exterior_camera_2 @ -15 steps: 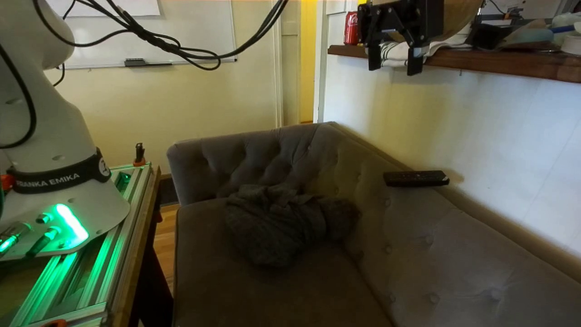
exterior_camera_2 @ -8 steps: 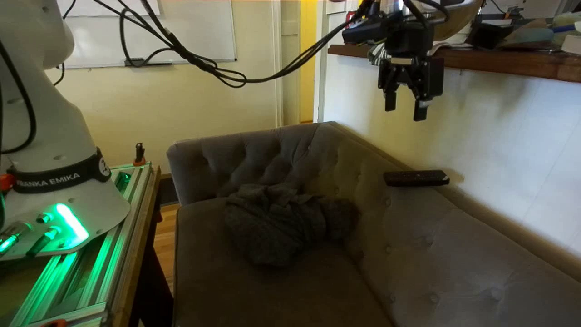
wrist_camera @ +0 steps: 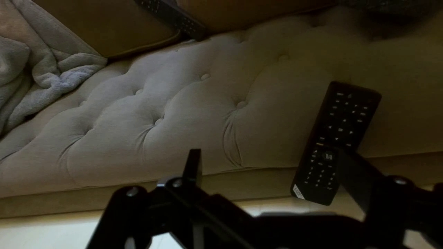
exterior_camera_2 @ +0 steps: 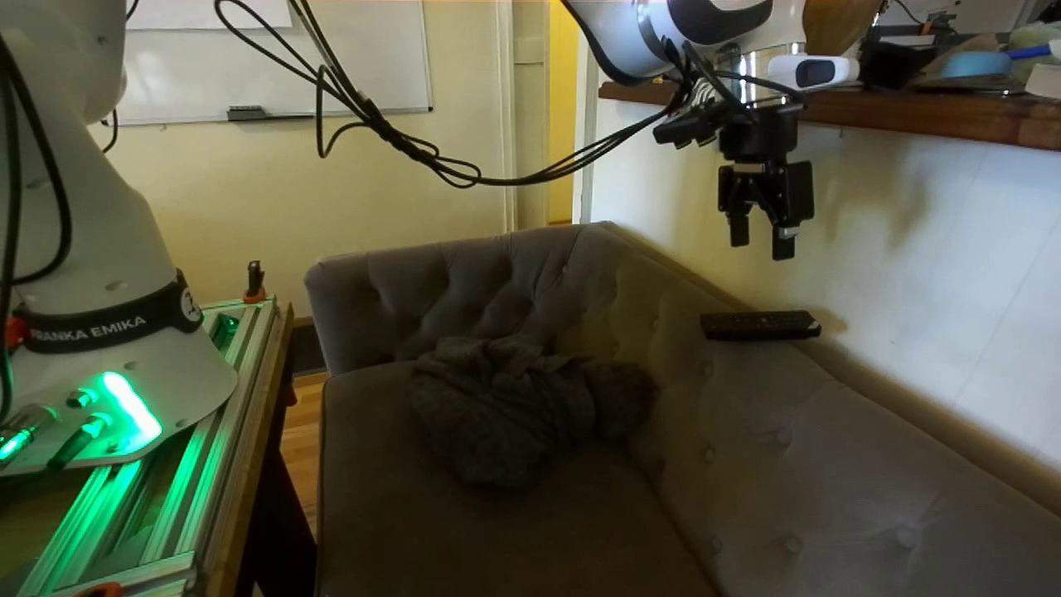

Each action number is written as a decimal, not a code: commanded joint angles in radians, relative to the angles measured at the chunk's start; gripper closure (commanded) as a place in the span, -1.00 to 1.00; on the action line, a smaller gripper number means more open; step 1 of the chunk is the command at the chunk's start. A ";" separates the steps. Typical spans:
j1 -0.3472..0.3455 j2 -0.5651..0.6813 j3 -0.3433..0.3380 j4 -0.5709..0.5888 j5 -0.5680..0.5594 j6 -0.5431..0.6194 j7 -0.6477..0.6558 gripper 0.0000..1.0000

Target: Remove the remote control from the backrest of the sofa.

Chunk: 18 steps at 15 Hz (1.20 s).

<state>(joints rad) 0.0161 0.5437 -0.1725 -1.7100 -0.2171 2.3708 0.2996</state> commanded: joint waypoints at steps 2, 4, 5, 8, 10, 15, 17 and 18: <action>-0.002 0.006 0.002 0.020 0.001 -0.020 -0.002 -1.00; -0.002 0.051 0.011 0.065 0.004 -0.038 -0.016 -1.00; 0.007 0.074 0.011 0.080 0.004 -0.037 0.003 -1.00; 0.024 0.147 0.006 0.125 0.012 -0.031 0.060 -1.00; 0.041 0.187 -0.005 0.156 0.010 -0.046 0.098 -1.00; 0.074 0.292 -0.046 0.246 -0.001 -0.039 0.183 -1.00; 0.066 0.330 -0.045 0.278 0.006 -0.015 0.171 -1.00; 0.062 0.348 -0.044 0.293 0.005 -0.001 0.158 -1.00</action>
<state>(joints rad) 0.0808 0.8208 -0.2073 -1.4984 -0.2180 2.3540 0.4635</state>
